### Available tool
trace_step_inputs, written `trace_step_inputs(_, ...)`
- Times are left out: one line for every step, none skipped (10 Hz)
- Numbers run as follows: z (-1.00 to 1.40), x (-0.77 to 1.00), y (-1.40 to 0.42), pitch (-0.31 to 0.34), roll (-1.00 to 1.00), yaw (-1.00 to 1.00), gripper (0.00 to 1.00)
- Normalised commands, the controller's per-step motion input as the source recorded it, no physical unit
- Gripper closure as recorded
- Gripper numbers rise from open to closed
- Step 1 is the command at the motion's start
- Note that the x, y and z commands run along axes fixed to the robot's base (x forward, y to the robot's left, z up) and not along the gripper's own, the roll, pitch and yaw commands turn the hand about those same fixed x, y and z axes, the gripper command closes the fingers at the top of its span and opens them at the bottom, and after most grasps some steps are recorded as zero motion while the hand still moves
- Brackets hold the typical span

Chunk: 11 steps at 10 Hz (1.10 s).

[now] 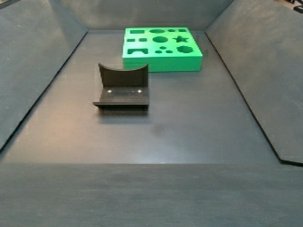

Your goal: Insert the star object.

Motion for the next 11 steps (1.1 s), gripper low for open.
trace_step_inputs(0.00,0.00,-0.03,0.000,0.00,0.00,1.00)
trace_step_inputs(-0.13,0.00,0.00,0.091,-0.07,0.00,1.00)
trace_step_inputs(-0.04,-0.01,0.00,0.000,-0.01,0.00,1.00)
trace_step_inputs(-0.39,-0.07,0.21,-0.040,-0.15,0.00,1.00)
trace_step_inputs(-1.00,-0.08,0.35,0.000,-0.04,-0.04,1.00)
trace_step_inputs(-1.00,-0.16,0.35,0.000,0.00,-0.01,1.00)
trace_step_inputs(-1.00,-0.14,0.33,0.000,0.00,0.00,1.00)
trace_step_inputs(-1.00,-0.19,0.15,-0.003,0.00,0.00,1.00)
trace_step_inputs(-0.81,-0.28,-0.41,-0.014,0.27,0.00,1.00)
trace_step_inputs(-0.66,-0.22,-0.69,-0.053,0.36,0.00,1.00)
trace_step_inputs(-0.65,-0.16,-0.79,-0.203,0.31,-0.11,1.00)
